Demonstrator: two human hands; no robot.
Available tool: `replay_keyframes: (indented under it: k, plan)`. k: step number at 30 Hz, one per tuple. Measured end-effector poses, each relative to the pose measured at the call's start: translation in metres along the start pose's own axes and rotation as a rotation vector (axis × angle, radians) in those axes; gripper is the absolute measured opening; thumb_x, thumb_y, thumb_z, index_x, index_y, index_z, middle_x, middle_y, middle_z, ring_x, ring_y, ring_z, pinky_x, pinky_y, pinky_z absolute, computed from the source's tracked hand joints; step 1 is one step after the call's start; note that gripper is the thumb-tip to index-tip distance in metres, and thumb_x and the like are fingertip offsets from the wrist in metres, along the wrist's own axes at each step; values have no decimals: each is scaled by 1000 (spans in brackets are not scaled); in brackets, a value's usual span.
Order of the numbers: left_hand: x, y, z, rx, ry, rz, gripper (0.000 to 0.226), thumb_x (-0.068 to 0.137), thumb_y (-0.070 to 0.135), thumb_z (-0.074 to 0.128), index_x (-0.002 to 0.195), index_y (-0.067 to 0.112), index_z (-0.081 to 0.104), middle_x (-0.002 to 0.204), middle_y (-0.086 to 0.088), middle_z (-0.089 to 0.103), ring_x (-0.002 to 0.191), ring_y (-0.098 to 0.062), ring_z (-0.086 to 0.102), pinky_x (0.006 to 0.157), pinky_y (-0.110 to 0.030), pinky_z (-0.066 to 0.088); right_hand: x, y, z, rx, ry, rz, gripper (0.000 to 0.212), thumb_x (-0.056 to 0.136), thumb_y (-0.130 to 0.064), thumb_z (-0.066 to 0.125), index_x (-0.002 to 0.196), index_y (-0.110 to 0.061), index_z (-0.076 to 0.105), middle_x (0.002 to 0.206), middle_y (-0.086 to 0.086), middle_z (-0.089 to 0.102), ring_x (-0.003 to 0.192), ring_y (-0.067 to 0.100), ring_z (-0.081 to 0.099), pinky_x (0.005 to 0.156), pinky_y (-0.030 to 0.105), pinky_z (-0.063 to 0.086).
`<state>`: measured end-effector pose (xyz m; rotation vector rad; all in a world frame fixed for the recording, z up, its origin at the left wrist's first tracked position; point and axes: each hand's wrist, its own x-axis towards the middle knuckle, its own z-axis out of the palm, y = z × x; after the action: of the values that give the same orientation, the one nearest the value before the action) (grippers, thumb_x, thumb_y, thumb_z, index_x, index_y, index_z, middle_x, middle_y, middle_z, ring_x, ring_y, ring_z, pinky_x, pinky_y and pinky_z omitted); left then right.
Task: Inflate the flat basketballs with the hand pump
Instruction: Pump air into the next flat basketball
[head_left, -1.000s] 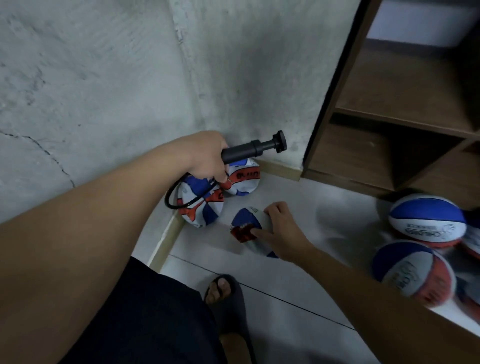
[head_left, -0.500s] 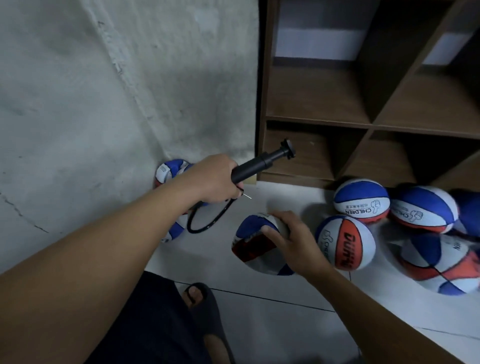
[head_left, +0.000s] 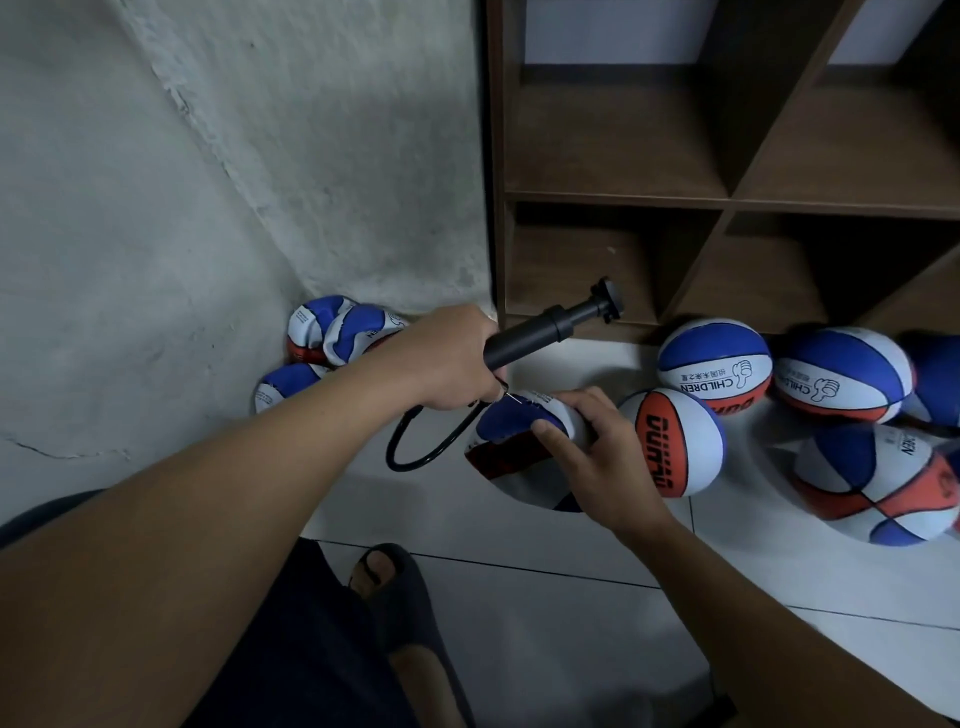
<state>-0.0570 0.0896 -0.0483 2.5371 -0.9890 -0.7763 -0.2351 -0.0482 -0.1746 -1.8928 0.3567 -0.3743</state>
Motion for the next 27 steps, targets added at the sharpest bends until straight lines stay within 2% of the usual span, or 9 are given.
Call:
replay_keyframes:
  k: [4,8,13,23,27]
  plan:
    - [4,0,2,7,5,10,16,85,22,88,92,28,75,84,7,75,71,-11,72,62,-26,51,4,-1,1,17,-25,-23,22,100,-32,77,119,-22,74,114,-3,64,108,21,65,93,41,56]
    - [6,0,-1,3,-2,24,15,85,21,87,92,27,75,83,5,75,71,-12,74,66,-31,61,5,-1,3,19,-36,-22,22,100,-32,77,120,-23,73,115,-4,64,108,21,65,92,40,57]
    - [7,1,-2,12,-9,38,15,85,21,87,90,28,75,81,7,75,71,-10,75,70,-32,63,6,-1,4,-15,-31,-37,23,99,-30,78,120,-22,73,114,-5,64,108,19,65,92,33,56]
    - [4,3,-4,-8,2,41,15,85,20,87,89,29,75,74,10,72,70,-9,73,65,-27,57,8,-5,1,9,-20,-60,26,97,-30,79,123,-28,73,116,-9,63,114,20,63,98,32,51]
    - [2,5,-8,-27,25,63,15,86,19,87,89,29,76,76,7,75,67,-6,74,68,-28,61,9,-9,-2,87,-9,-45,28,96,-21,81,124,-20,74,119,-1,65,115,20,64,100,28,51]
